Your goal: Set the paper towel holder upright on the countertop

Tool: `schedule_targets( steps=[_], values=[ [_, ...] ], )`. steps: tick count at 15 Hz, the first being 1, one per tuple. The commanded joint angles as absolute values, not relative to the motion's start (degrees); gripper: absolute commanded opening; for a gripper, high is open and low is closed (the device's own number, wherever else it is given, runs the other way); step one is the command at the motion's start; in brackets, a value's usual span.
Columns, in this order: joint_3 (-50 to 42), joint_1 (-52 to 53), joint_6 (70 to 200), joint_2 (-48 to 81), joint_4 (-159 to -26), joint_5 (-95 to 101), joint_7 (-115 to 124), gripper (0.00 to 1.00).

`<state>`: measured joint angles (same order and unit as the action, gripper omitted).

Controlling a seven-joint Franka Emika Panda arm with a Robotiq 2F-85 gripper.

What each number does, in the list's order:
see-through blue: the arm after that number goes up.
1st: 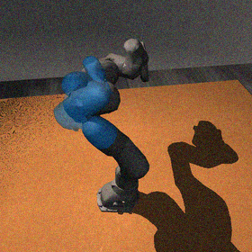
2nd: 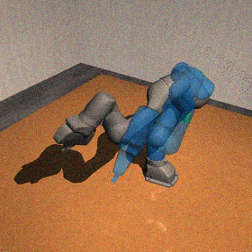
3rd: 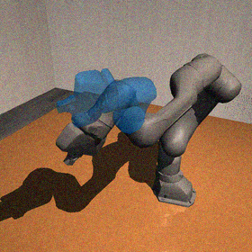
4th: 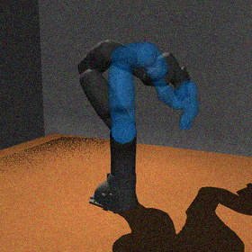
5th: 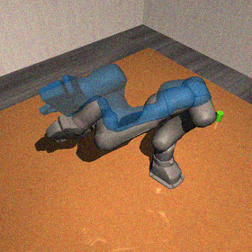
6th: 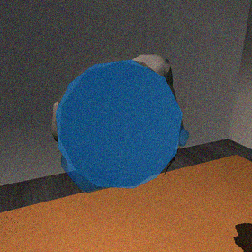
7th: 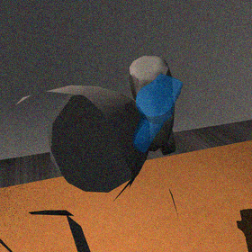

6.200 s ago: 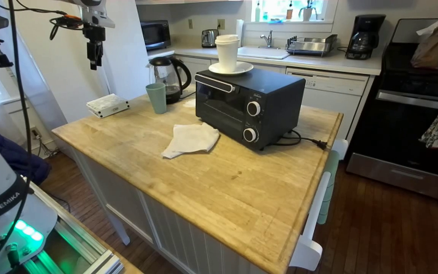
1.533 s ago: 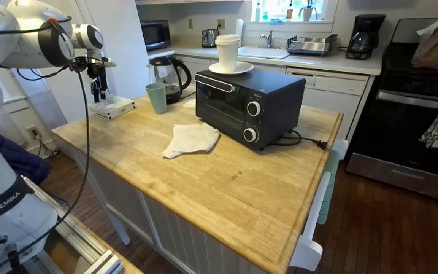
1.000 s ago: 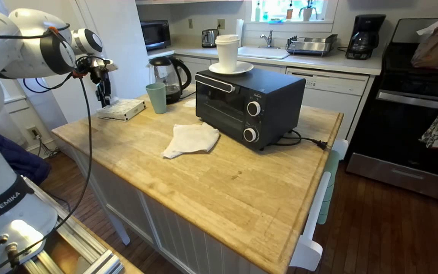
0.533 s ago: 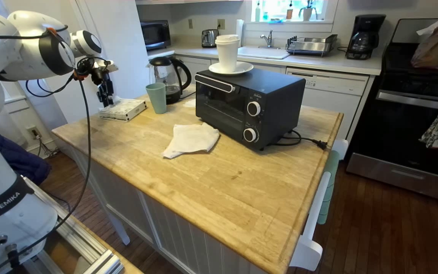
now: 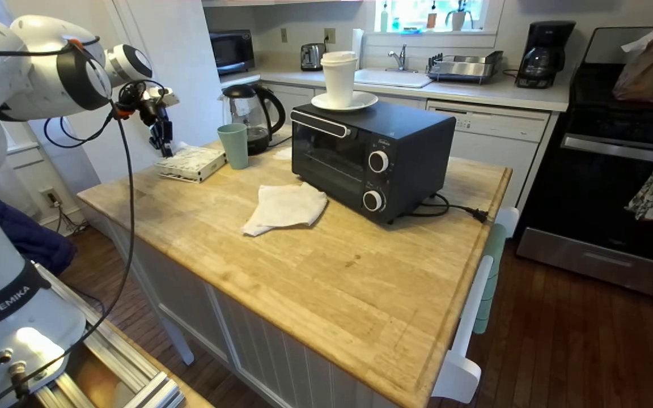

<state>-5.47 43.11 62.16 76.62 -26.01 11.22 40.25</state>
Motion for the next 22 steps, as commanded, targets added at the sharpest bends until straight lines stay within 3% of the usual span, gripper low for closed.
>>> schedule_targets(
  steps=[1, 9, 20, 21, 22],
  values=[
    [-6.82, 43.63, 58.63, 76.44, -25.47, 13.48, 37.31, 0.02],
    [-6.06, 41.12, 58.02, 69.10, -25.76, 11.90, 35.36, 0.01],
    [3.52, 30.52, 59.44, 62.45, -25.79, -3.32, 38.80, 0.01],
    [3.92, 30.51, 60.17, 63.06, -26.06, -3.80, 39.15, 0.29],
    [3.39, 31.34, 60.83, 63.65, -26.49, -2.96, 40.16, 0.32]
  ],
)
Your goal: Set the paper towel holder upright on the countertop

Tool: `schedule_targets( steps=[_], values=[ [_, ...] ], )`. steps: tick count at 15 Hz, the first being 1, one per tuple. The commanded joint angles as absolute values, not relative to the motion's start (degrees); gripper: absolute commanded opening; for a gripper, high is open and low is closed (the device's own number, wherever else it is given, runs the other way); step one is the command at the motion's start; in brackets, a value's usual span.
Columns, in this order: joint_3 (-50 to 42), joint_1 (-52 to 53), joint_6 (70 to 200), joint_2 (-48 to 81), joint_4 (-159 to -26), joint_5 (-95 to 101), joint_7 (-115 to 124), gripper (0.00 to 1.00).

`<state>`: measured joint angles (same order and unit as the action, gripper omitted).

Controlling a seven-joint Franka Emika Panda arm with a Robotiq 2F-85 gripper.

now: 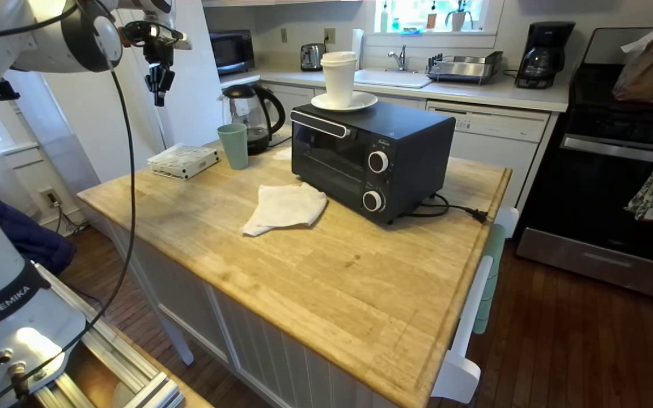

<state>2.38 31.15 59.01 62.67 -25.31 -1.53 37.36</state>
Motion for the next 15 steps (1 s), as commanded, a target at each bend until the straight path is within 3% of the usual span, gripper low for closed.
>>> schedule_targets(
  steps=[1, 9, 10, 13, 15],
  values=[
    [2.98, 32.20, 61.69, 64.42, -26.76, -2.08, 40.96, 0.37],
    [-3.70, 42.25, 67.78, 72.26, -23.79, 9.15, 44.39, 0.94],
    [-2.75, 41.59, 65.92, 71.64, -24.45, 7.96, 42.40, 0.75],
    [-3.53, 42.70, 67.11, 71.99, -24.99, 8.56, 43.82, 1.00],
    [-5.04, 43.66, 68.67, 73.23, -24.88, 10.93, 42.49, 1.00]
  ],
)
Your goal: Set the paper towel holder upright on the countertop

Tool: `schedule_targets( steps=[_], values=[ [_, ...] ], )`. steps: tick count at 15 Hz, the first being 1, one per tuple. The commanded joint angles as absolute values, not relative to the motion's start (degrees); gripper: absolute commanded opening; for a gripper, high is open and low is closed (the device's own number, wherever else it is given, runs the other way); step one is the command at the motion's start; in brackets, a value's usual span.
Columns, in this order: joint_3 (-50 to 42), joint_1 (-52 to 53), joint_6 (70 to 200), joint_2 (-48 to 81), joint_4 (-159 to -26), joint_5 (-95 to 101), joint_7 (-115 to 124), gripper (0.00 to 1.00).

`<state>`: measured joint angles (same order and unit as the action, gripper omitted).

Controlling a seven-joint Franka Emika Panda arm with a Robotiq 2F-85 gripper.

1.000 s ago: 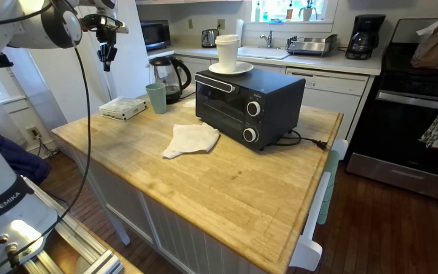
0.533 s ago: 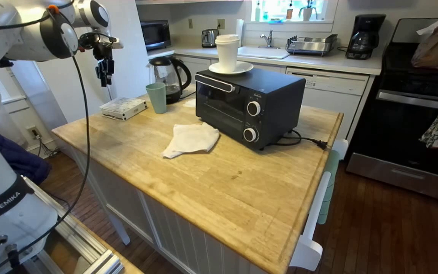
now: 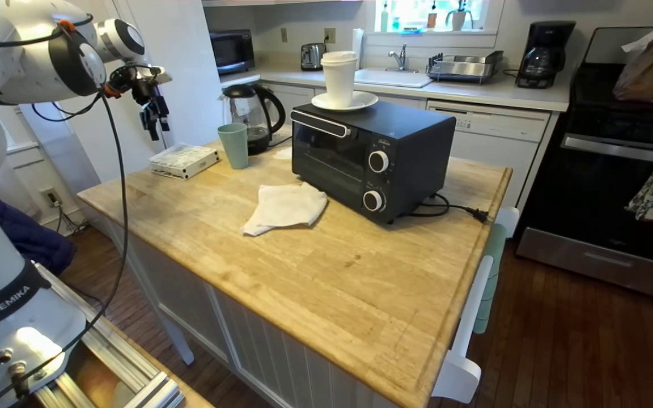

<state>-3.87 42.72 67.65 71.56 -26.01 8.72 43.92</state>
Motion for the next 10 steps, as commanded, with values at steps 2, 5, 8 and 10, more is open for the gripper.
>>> schedule_targets(
  steps=[2, 5, 8, 10],
  values=[
    [-5.74, 44.31, 67.72, 73.92, -25.06, 12.21, 41.67, 1.00],
    [-6.71, 45.05, 67.76, 75.80, -24.67, 13.87, 40.92, 1.00],
    [-8.08, 46.28, 67.73, 77.24, -24.24, 15.78, 41.19, 1.00],
    [-8.82, 46.86, 67.90, 78.00, -24.14, 16.59, 41.64, 1.00]
  ],
)
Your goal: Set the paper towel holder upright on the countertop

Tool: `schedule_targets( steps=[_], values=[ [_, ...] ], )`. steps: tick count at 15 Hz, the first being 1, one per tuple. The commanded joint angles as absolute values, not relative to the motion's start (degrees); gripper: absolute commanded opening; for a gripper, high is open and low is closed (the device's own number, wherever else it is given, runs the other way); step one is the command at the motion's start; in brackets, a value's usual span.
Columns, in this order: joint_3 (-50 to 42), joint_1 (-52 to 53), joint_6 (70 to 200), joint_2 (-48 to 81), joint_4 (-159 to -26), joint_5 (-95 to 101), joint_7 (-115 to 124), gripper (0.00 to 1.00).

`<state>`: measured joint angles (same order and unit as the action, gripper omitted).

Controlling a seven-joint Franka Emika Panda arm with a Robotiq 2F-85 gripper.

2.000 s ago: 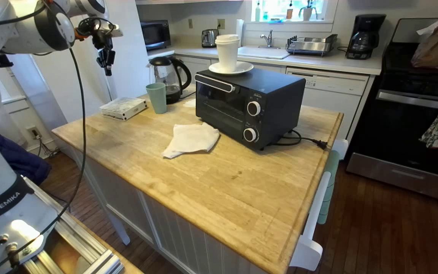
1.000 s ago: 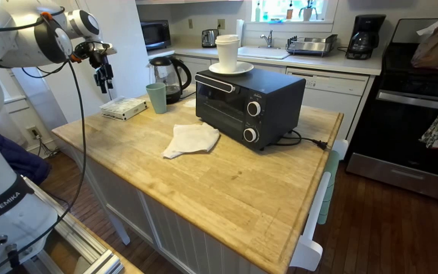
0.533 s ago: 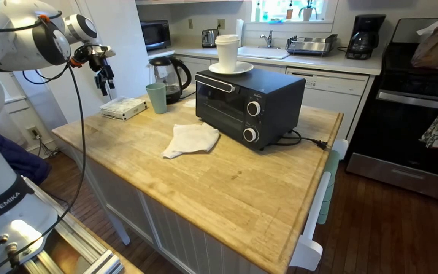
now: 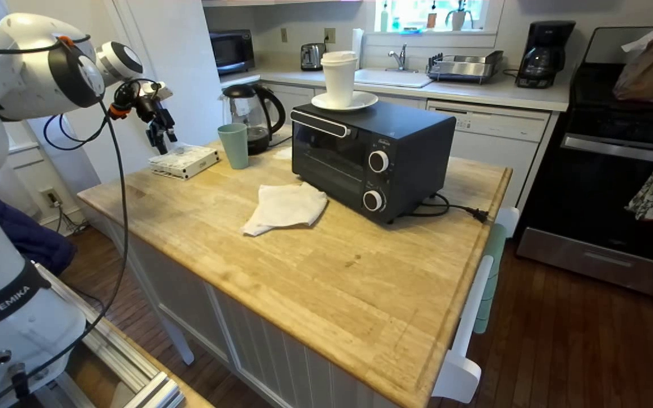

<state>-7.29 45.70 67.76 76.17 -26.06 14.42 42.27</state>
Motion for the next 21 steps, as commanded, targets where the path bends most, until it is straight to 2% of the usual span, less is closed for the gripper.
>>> schedule_targets(
  steps=[1, 7, 8, 9, 11, 20, 21],
  values=[
    [-9.14, 47.11, 67.70, 78.31, -24.17, 16.93, 41.72, 1.00],
    [-12.51, 48.92, 61.19, 79.08, -25.00, 20.58, 41.86, 1.00],
    [-13.07, 49.19, 59.29, 79.06, -25.14, 21.27, 41.64, 0.97],
    [-13.39, 49.25, 58.22, 79.29, -25.04, 21.75, 41.36, 0.74],
    [-14.05, 49.17, 56.44, 80.16, -24.99, 22.76, 40.86, 0.70],
    [-16.08, 49.54, 53.30, 82.19, -24.02, 26.00, 40.20, 0.05],
    [-16.23, 49.79, 53.21, 81.74, -24.19, 26.28, 40.47, 0.01]
  ],
)
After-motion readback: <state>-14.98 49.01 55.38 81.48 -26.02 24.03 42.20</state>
